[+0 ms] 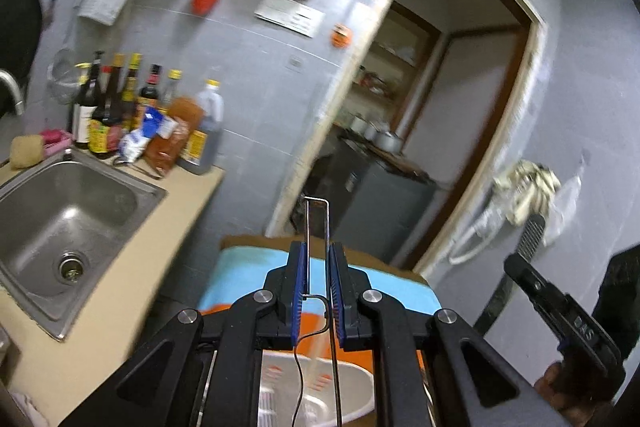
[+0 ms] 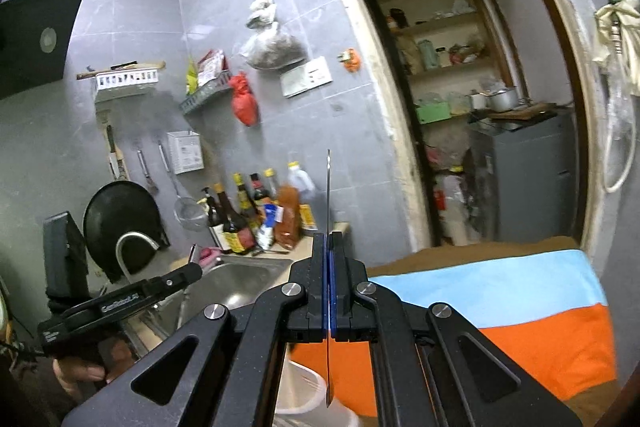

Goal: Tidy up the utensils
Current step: 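Carry the knife into the white holder with the right tool while the left drops the peeler in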

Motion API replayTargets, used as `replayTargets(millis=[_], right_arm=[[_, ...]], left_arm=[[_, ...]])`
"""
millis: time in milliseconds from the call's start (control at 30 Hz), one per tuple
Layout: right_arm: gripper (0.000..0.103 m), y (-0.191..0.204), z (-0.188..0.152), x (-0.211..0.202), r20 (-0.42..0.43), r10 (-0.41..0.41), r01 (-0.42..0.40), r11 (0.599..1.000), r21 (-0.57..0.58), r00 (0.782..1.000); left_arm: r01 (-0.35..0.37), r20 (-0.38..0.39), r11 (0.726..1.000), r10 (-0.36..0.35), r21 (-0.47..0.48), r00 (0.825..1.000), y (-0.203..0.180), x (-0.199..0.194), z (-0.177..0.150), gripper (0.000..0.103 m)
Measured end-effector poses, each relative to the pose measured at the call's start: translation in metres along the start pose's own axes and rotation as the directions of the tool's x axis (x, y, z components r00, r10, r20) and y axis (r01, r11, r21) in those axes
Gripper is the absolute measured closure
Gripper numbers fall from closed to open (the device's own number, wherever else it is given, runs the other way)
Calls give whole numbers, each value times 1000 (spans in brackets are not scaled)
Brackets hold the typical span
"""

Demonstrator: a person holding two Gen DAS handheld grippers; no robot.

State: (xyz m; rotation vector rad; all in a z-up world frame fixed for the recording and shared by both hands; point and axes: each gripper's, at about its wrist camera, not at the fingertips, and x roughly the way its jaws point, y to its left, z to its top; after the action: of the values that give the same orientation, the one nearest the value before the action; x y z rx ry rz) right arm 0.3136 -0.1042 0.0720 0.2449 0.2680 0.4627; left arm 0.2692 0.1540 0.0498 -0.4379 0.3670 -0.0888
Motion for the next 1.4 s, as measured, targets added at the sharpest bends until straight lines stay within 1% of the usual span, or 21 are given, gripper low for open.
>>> replayTargets(millis=[100, 233, 467, 633, 800, 967, 1200, 1400], right_arm=[[102, 12, -13, 16, -2, 4, -4, 1000, 3, 1000], [102, 18, -33, 32, -22, -5, 5, 1000, 2, 1000], [102, 17, -58, 41, -31, -17, 17, 1000, -13, 999], [102, 19, -66, 49, -46, -31, 30, 999, -29, 998], [102, 18, -73, 53, -59, -32, 30, 999, -32, 998], [102, 16, -79, 54, -68, -31, 29, 999, -32, 997], [102, 16, -84, 60, -99, -28, 23, 998, -51, 995], [102, 16, -89, 62, -127, -19, 10, 997, -70, 992]], left_arm=[[-19, 28, 999, 20, -29, 999, 25, 3, 7, 91], [-22, 54, 997, 26, -70, 998, 49, 15, 9, 91], [-3, 71, 996, 10, -94, 997, 67, 33, -7, 91], [10, 90, 998, -4, -63, 996, 60, 38, -20, 91], [-27, 127, 1000, 25, 14, 992, 49, 40, -29, 91], [-60, 160, 995, 45, 86, 986, 41, 40, -38, 91], [-75, 156, 990, 56, 120, 986, 38, 41, -47, 91], [-69, 139, 989, 51, 127, 989, 39, 40, -52, 91]])
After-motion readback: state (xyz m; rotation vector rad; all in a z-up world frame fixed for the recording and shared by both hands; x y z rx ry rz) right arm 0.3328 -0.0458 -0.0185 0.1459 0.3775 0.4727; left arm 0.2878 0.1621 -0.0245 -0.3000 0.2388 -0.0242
